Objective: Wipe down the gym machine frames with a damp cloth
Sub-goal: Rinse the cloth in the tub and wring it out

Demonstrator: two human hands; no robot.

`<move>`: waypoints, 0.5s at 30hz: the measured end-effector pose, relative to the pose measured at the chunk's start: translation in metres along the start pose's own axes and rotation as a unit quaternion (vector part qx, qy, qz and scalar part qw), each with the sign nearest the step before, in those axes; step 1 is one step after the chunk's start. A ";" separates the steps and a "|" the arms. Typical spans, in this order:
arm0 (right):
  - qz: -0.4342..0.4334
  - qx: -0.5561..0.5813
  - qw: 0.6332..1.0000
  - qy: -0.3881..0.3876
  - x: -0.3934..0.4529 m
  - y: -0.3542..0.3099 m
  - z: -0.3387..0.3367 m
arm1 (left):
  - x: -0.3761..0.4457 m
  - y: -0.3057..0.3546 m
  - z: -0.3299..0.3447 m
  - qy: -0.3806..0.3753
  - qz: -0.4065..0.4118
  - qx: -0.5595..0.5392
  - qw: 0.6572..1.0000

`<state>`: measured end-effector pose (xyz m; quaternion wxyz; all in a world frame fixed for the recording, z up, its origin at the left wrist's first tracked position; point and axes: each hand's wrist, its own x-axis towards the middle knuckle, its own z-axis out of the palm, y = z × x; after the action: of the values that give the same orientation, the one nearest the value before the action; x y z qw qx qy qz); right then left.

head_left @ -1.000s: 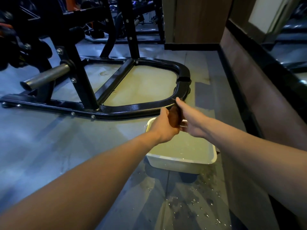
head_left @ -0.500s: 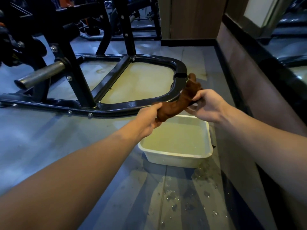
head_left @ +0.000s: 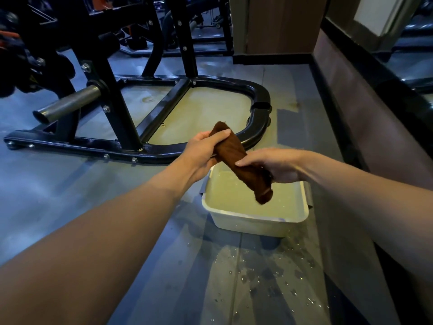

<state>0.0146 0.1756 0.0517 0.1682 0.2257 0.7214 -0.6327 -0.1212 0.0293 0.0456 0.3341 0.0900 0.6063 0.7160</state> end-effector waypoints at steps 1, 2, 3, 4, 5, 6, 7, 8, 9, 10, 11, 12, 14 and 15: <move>-0.013 -0.012 1.000 0.012 0.001 -0.001 0.002 | -0.001 -0.001 0.002 0.000 -0.002 -0.008 1.000; -0.043 -0.025 0.998 0.044 0.003 -0.002 0.006 | -0.001 -0.002 0.005 0.003 -0.004 -0.016 1.000; -0.087 -0.049 0.990 0.096 0.006 -0.003 0.010 | -0.002 -0.004 0.008 0.008 -0.009 -0.017 1.000; -0.134 -0.077 0.974 0.164 0.011 -0.003 0.015 | -0.002 -0.006 0.011 0.015 -0.014 -0.003 1.000; -0.180 -0.110 0.950 0.230 0.017 -0.002 0.019 | -0.003 -0.007 0.014 0.020 -0.024 0.024 0.999; -0.211 -0.143 0.924 0.284 0.023 -0.002 0.023 | -0.005 -0.008 0.016 0.018 -0.037 0.057 0.998; -0.228 -0.173 0.904 0.319 0.029 -0.002 0.025 | -0.008 -0.008 0.018 0.003 -0.047 0.073 0.996; -0.238 -0.203 0.888 0.337 0.033 -0.002 0.028 | -0.009 -0.008 0.020 -0.016 -0.053 0.070 0.996; -0.241 -0.232 0.880 0.338 0.034 -0.002 0.030 | -0.008 -0.008 0.022 -0.033 -0.056 0.053 0.996; -0.239 -0.256 0.879 0.324 0.036 -0.002 0.032 | -0.008 -0.007 0.023 -0.041 -0.058 0.034 0.997; -0.235 -0.272 0.882 0.304 0.034 -0.002 0.034 | -0.009 -0.006 0.022 -0.041 -0.060 0.019 0.997; -0.229 -0.277 0.891 0.279 0.034 -0.002 0.035 | -0.009 -0.004 0.021 -0.039 -0.064 0.011 0.997; -0.226 -0.256 0.912 0.227 0.031 -0.001 0.037 | -0.009 -0.003 0.014 -0.039 -0.076 0.025 0.996; -0.233 -0.223 0.923 0.212 0.030 -0.001 0.037 | -0.009 -0.004 0.011 -0.034 -0.082 0.040 0.995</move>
<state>-0.0131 0.1420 0.0314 -0.0942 0.1368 0.8950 -0.4140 -0.1073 0.0333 0.0475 0.4083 0.0780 0.6280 0.6579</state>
